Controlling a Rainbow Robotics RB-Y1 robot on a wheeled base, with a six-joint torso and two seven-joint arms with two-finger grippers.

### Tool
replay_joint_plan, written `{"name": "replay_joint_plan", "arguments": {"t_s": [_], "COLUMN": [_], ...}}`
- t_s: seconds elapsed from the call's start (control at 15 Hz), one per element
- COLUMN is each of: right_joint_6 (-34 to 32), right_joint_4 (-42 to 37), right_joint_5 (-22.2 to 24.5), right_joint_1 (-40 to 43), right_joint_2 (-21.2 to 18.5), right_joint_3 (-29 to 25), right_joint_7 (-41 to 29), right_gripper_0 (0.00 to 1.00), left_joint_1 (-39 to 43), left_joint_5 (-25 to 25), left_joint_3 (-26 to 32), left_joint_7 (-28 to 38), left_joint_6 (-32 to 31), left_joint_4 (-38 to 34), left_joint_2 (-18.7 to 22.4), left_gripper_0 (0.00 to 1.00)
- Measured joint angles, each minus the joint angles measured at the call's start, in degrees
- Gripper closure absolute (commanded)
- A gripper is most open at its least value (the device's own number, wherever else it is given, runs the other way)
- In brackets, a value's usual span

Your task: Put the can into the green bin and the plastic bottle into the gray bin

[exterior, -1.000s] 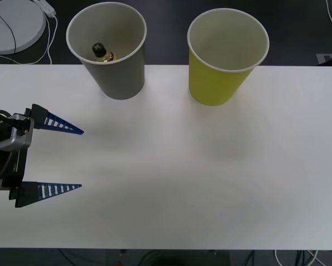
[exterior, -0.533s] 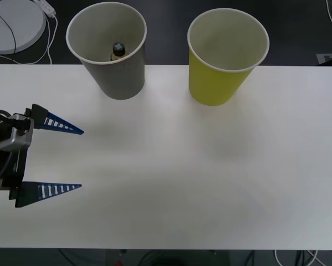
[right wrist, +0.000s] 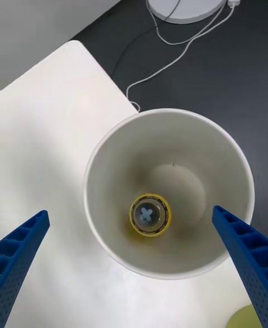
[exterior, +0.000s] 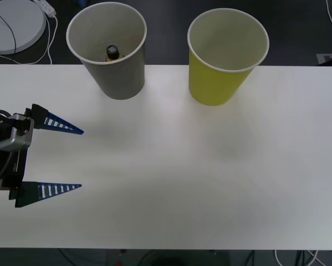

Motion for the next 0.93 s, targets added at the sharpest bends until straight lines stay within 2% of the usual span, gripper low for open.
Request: {"name": "replay_joint_plan", "arguments": {"t_s": [0.2,0.6,0.93], "right_joint_6": [0.07,1.25,6.59], "right_joint_4": [-8.18,-27.60,-44.07], "right_joint_5": [2.05,12.67,14.85], "right_joint_1": [2.45,9.74,14.01], "right_joint_2": [-7.12,-21.26,-32.12], "right_joint_3": [-4.46,-15.06,-16.52], "right_joint_7": [2.35,1.15,0.41], "right_gripper_0": [0.00,0.00,0.00], "left_joint_1": [0.00,0.00,0.00], "left_joint_5": [0.00,0.00,0.00], "left_joint_3": [0.00,0.00,0.00], "left_joint_7": [0.00,0.00,0.00], "left_joint_6": [0.00,0.00,0.00], "left_joint_4": [0.00,0.00,0.00], "left_joint_2": [0.00,0.00,0.00], "left_gripper_0": [0.00,0.00,0.00]}}
